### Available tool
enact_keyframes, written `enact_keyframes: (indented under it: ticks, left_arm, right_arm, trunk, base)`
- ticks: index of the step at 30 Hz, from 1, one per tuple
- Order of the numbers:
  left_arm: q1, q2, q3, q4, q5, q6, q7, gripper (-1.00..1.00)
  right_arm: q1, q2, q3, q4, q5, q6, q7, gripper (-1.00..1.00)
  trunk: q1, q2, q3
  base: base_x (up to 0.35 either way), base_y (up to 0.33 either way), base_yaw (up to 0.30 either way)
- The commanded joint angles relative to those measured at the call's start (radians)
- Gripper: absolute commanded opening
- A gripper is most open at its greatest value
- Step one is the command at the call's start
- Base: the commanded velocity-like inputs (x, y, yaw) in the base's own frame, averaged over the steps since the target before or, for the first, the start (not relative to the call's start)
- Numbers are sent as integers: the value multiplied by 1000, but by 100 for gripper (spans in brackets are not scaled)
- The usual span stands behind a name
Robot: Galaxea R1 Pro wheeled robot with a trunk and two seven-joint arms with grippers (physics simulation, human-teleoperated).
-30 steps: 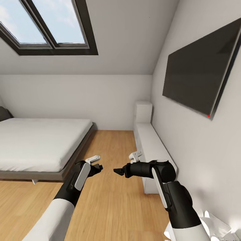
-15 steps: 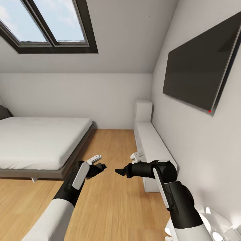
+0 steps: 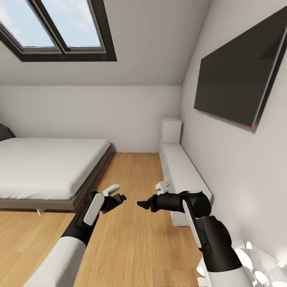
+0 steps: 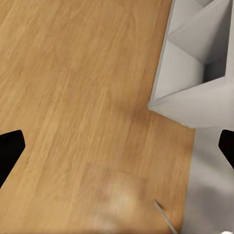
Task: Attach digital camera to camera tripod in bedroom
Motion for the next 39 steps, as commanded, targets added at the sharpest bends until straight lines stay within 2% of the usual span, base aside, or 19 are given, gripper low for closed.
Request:
enact_keyframes:
  ticks: [1,30,39]
  left_arm:
    - [-1,0,-1,-1,11,1,10,100]
    - [-1,0,-2,-7,21,7,5,100]
    - [-1,1,-5,-7,51,9,-82,100]
  right_arm:
    - [-1,1,0,-1,10,3,9,100]
    - [-1,1,0,-1,10,3,9,100]
    - [-1,1,1,-1,10,3,9,100]
  trunk:
    - [4,-8,-4]
    - [115,-211,-95]
    - [149,-274,-123]
  base:
    - [0,0,0]
    - [0,0,0]
    - [0,0,0]
